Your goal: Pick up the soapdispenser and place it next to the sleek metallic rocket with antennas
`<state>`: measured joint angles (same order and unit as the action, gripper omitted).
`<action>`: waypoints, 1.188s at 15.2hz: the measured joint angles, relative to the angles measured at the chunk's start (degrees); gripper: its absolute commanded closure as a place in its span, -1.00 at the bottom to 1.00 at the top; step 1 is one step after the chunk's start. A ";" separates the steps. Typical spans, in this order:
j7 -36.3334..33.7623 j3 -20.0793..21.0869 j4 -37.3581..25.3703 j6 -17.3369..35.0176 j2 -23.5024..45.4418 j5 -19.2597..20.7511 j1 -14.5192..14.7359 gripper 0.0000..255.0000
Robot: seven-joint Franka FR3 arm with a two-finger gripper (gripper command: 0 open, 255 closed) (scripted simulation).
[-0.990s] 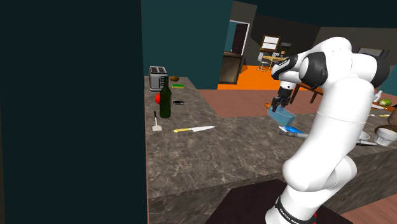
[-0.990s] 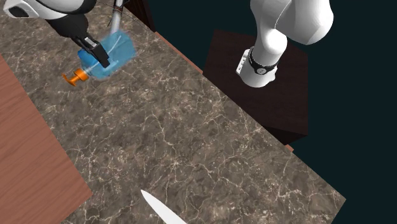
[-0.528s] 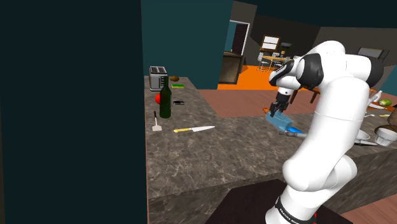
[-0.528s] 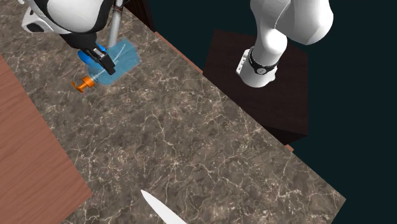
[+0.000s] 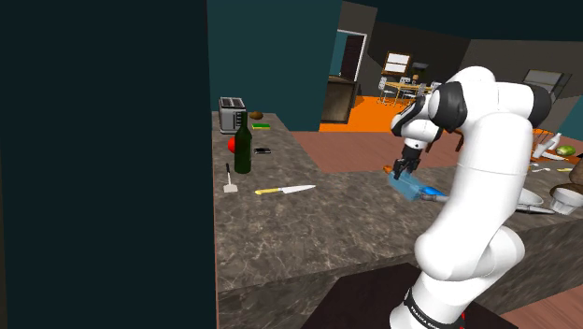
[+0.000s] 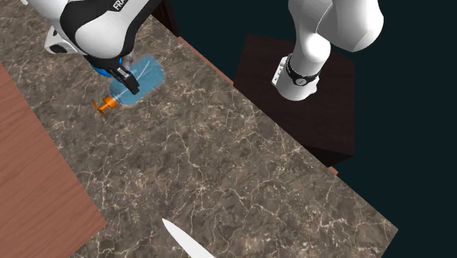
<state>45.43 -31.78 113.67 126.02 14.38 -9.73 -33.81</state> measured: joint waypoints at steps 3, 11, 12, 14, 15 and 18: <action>0.57 0.34 0.98 1.92 1.13 -0.89 -0.21 1.00; 2.56 1.66 2.38 6.72 5.14 -3.93 -1.26 1.00; 2.74 1.82 2.52 7.21 5.54 -4.24 -1.36 1.00; 3.27 2.15 2.84 8.27 6.41 -4.93 -1.67 1.00; 3.31 2.21 2.87 8.42 6.54 -5.03 -1.69 1.00; 3.40 2.26 2.88 8.56 6.67 -5.13 -1.75 1.00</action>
<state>48.84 -29.52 116.56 134.58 21.05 -14.87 -35.56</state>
